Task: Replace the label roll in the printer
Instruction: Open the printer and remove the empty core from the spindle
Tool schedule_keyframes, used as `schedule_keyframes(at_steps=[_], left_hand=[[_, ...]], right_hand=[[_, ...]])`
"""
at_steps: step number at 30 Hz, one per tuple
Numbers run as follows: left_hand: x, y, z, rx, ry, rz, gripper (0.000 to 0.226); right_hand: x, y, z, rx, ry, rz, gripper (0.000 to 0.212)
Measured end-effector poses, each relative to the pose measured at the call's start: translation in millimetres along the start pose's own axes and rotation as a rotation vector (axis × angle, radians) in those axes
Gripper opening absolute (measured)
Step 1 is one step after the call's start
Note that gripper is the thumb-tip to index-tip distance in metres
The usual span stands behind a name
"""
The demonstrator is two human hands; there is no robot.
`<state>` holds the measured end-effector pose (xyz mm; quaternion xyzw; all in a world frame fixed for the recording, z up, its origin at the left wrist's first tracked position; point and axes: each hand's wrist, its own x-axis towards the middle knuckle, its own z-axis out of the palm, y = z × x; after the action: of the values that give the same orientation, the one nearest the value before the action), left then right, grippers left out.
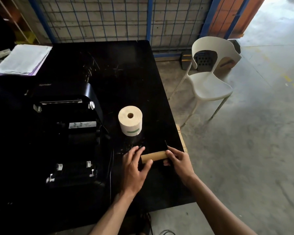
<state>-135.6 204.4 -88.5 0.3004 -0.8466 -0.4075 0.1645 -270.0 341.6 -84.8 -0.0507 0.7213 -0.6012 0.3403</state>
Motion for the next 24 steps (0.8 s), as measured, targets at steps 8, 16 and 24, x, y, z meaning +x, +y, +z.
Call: schedule_keyframes(at_steps=[8, 16, 24], left_hand=[[-15.5, -16.1, -16.3, 0.103, -0.097, -0.008, 0.031], [-24.5, -25.7, -19.6, 0.066, 0.103, -0.370, 0.018], [-7.0, 3.8, 12.3, 0.143, 0.018, -0.563, 0.010]], right_hand=[[25.5, -16.2, -42.3, -0.067, -0.132, 0.045, 0.036], [66.7, -52.9, -70.0, -0.386, -0.133, -0.052, 0.032], [86.7, -46.6, -3.1, -1.023, -0.519, -0.110, 0.029]])
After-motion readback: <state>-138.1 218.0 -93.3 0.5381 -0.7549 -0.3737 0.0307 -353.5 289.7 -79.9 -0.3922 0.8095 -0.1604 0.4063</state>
